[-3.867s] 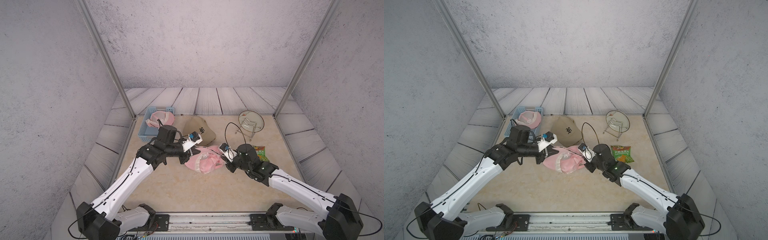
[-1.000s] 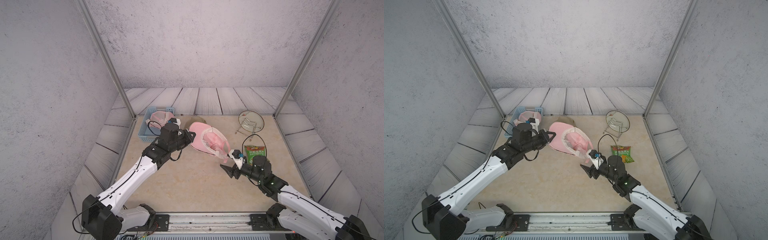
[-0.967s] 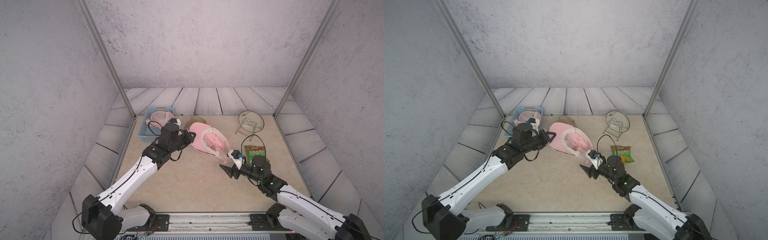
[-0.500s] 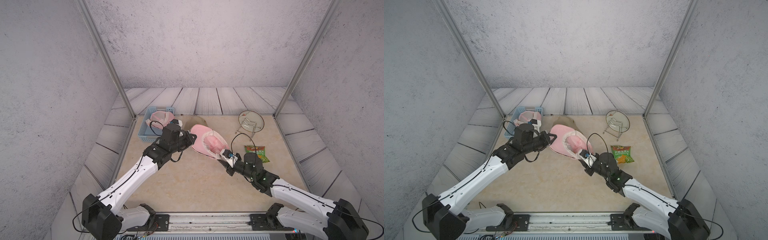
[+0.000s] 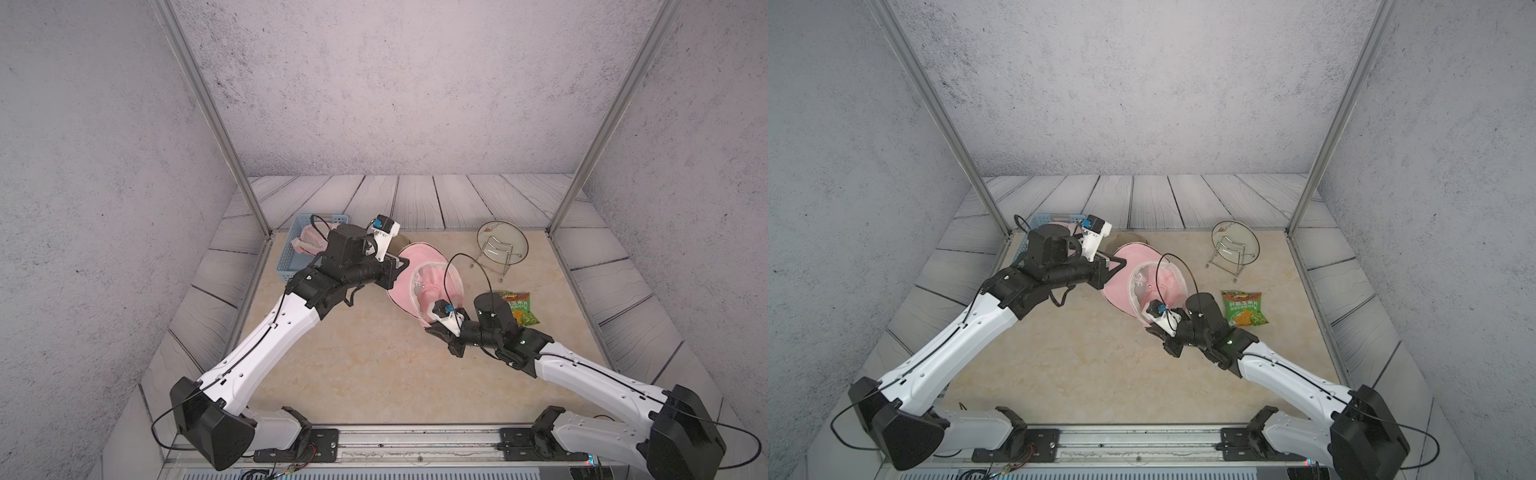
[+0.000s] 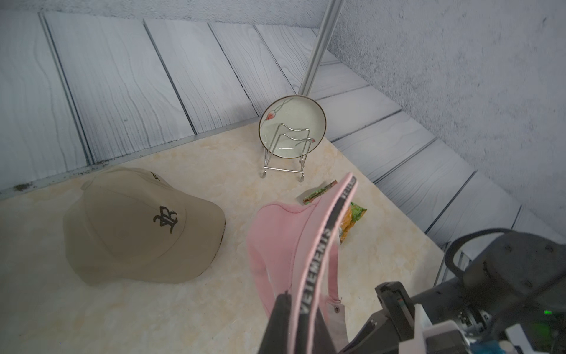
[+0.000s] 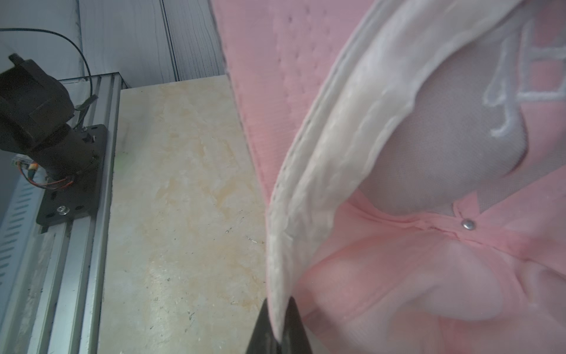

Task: Turn the baseball cap inside out
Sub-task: Turn over the baseball cap.

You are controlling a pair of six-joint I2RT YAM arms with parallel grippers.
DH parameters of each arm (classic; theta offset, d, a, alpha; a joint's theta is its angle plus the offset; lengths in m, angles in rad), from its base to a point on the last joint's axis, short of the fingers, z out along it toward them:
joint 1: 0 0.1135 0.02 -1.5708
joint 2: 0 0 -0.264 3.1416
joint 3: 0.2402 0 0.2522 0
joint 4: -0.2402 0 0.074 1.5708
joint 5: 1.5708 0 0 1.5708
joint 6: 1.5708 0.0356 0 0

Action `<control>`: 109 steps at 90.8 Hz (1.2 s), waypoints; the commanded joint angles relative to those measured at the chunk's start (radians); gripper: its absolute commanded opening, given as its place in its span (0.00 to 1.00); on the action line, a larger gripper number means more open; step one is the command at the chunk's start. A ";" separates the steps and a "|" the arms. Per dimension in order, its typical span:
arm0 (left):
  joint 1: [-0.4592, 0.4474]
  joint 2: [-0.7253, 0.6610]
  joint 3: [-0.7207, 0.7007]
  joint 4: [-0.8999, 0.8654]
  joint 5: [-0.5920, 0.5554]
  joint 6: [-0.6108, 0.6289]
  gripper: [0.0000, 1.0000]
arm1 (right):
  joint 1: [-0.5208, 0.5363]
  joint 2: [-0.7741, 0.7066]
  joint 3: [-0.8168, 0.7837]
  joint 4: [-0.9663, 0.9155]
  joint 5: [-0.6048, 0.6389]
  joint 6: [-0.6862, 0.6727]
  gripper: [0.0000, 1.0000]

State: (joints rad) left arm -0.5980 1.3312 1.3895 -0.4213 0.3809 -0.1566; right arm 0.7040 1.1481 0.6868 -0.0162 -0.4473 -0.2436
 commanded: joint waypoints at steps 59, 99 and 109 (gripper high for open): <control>0.009 -0.072 -0.133 0.127 0.207 0.193 0.00 | 0.000 -0.125 -0.014 0.011 0.082 0.195 0.51; 0.009 -0.020 -0.174 0.313 0.395 -0.191 0.00 | 0.011 -0.088 -0.035 0.311 0.319 0.276 0.00; 0.009 -0.017 -0.195 0.375 0.433 -0.254 0.00 | 0.016 -0.057 -0.030 0.335 0.355 0.280 0.00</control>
State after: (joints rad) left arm -0.5949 1.3117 1.2114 -0.1699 0.7284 -0.2955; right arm 0.7124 1.0599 0.6327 0.2523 -0.1547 0.0200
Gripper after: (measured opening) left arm 0.081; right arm 0.039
